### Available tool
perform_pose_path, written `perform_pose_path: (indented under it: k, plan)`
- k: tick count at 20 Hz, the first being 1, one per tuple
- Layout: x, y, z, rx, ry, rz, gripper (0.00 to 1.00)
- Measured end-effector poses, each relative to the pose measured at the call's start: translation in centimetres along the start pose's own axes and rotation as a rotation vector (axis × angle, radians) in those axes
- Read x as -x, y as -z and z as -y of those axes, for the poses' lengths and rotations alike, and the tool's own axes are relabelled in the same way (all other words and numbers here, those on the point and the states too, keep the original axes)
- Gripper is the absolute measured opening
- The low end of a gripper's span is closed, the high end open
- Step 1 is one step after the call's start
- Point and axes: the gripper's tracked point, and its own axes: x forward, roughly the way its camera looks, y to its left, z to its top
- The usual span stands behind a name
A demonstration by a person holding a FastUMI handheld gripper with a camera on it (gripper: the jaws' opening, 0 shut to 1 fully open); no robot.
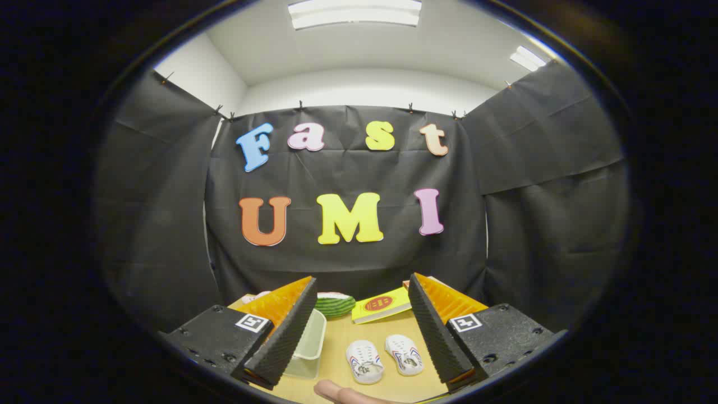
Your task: Open the storage box then place both shoes into the box .Put the left shoe in first, then the right shoe, with the right side of both shoes facing outward in a uniform manner.
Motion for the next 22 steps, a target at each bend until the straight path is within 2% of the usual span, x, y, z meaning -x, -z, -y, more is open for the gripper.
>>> perform_pose_path:
  k: [7, 14, 17, 22]
  plan:
    - [0.5, 0.8, 1.2, -0.019, 0.004, -0.022, 1.0]
    - [-0.1, 0.4, 3.6, -0.001, 0.05, -0.023, 1.0]
    - [-1.3, 0.6, 3.6, -0.008, 0.036, -0.036, 1.0]
    - [-5.6, 4.3, 3.2, -0.046, -0.036, -0.162, 1.0]
